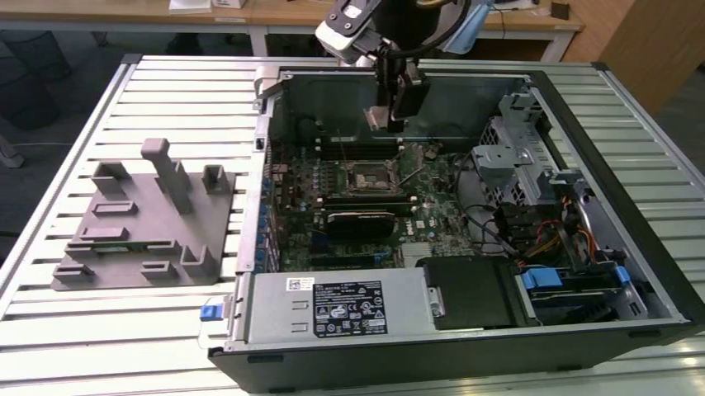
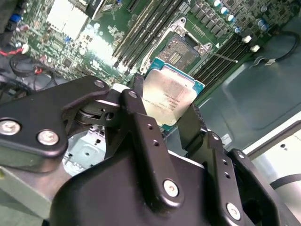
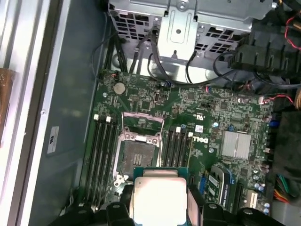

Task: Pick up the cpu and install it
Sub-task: 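Place the cpu into insertion slot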

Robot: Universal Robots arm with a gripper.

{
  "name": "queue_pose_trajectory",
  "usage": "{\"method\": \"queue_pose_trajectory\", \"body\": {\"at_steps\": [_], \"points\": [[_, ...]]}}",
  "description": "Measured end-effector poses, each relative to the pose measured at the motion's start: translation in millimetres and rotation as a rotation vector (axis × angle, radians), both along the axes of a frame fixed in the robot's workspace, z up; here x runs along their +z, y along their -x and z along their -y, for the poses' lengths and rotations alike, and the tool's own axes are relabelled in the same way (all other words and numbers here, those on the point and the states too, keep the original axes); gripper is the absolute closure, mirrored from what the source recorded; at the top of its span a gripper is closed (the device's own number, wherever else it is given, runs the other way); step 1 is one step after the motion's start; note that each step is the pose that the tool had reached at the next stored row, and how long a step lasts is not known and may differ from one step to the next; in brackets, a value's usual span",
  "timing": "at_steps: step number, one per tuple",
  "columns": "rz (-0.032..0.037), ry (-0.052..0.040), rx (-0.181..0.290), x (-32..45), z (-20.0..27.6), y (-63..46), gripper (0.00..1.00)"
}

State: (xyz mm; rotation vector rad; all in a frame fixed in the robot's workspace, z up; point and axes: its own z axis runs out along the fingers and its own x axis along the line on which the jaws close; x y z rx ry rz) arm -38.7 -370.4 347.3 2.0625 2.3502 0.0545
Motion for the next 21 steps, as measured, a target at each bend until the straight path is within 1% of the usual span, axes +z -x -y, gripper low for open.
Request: {"method": "queue_pose_trajectory", "body": {"at_steps": [2,4,6,9,11,15,21], "points": [[-0.0001,0.0,-0.032,-3.4,0.0,0.0,0.46],[-0.0001,0.0001,-0.049,-6.4,-1.1,0.0,0.46],[0.0,0.0,-0.052,-8.7,-4.5,0.0,0.46],[0.0,-0.0001,-0.053,-12.2,-11.0,0.0,0.46],[0.0,-0.0003,-0.055,-15.8,-13.4,0.0,0.46],[0.0,-0.0004,-0.065,-21.9,-14.0,0.0,0.46],[0.0,-0.0003,-0.069,-24.9,-14.0,0.0,0.46]]}}
